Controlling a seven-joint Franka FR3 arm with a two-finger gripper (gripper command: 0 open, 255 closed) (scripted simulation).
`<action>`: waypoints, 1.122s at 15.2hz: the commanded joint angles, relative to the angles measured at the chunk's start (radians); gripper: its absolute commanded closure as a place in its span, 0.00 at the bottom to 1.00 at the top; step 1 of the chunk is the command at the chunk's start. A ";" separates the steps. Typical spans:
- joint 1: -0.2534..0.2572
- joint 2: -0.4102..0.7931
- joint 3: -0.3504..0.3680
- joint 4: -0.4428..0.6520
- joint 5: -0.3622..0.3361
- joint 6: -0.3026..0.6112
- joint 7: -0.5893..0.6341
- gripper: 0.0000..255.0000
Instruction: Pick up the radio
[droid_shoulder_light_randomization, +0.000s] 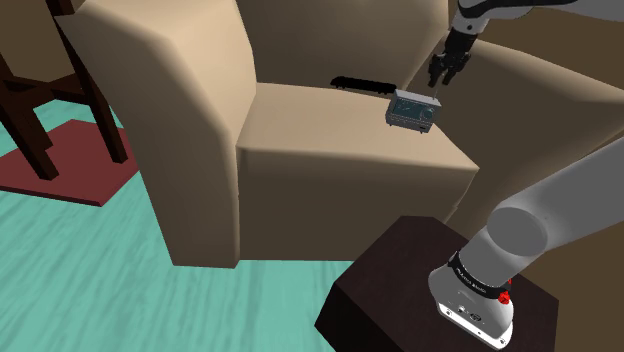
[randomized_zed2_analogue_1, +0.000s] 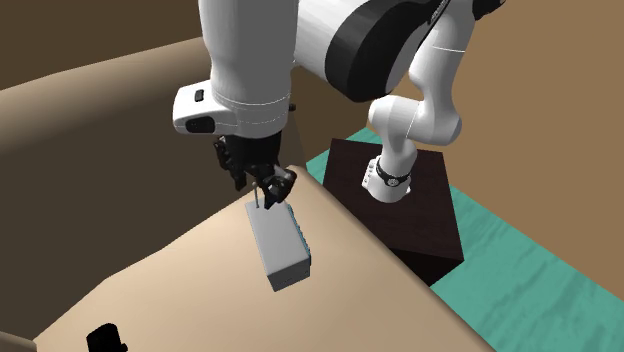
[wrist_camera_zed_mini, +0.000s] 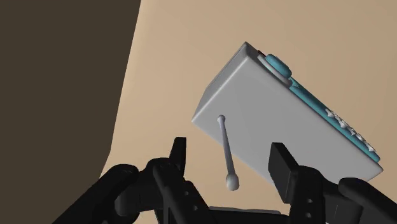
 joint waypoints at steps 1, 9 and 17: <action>0.000 -0.001 0.000 -0.003 0.000 0.003 0.001 1.00; 0.000 0.001 -0.001 -0.003 0.000 0.004 -0.001 1.00; 0.004 0.013 0.004 0.116 0.009 -0.102 -0.015 1.00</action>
